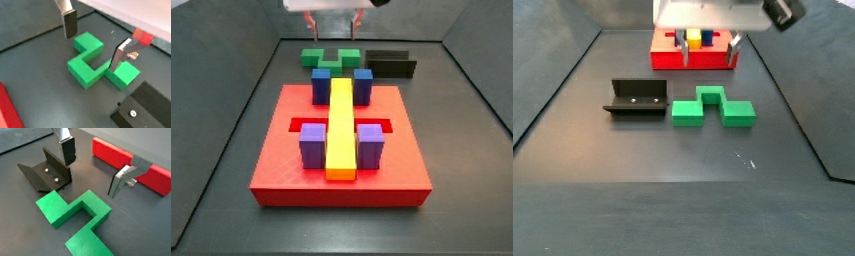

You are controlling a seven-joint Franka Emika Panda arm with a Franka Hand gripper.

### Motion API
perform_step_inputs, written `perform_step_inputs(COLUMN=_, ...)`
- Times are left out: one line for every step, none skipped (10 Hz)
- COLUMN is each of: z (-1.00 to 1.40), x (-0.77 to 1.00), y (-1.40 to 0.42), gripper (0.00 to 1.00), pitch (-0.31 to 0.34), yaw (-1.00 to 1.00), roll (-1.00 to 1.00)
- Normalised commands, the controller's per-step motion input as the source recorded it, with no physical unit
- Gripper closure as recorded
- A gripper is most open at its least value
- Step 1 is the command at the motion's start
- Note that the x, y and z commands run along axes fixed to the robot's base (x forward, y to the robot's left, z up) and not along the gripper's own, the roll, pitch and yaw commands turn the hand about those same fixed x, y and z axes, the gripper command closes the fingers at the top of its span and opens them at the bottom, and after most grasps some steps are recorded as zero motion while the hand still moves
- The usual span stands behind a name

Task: Pick up the green object. Move up. Place the green object on the fixture. Regrasp the green object. Move to above the board. Insert the green object.
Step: Pick up the green object.

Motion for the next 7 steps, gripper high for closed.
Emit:
perform_step_inputs(z=-0.28, x=0.10, y=0.00, gripper=0.00, pitch=-0.016, yaw=-0.05, roll=-0.13)
perform_step_inputs(z=-0.28, x=0.03, y=0.00, gripper=0.00, pitch=-0.010, yaw=-0.02, roll=-0.09)
perform_step_inputs(z=-0.25, x=0.00, y=0.00, gripper=0.00, pitch=-0.003, yaw=-0.03, roll=-0.07)
perform_step_inputs(z=-0.24, x=-0.01, y=0.00, gripper=0.00, pitch=0.000, yaw=-0.04, roll=-0.02)
perform_step_inputs(z=-0.34, x=-0.01, y=0.00, gripper=0.00, pitch=-0.009, yaw=-0.04, roll=0.00)
perform_step_inputs(z=-0.35, x=0.00, y=0.00, gripper=0.00, pitch=-0.010, yaw=-0.03, roll=0.00)
perform_step_inputs(z=-0.27, x=0.00, y=0.00, gripper=0.00, pitch=-0.006, yaw=-0.02, roll=0.00)
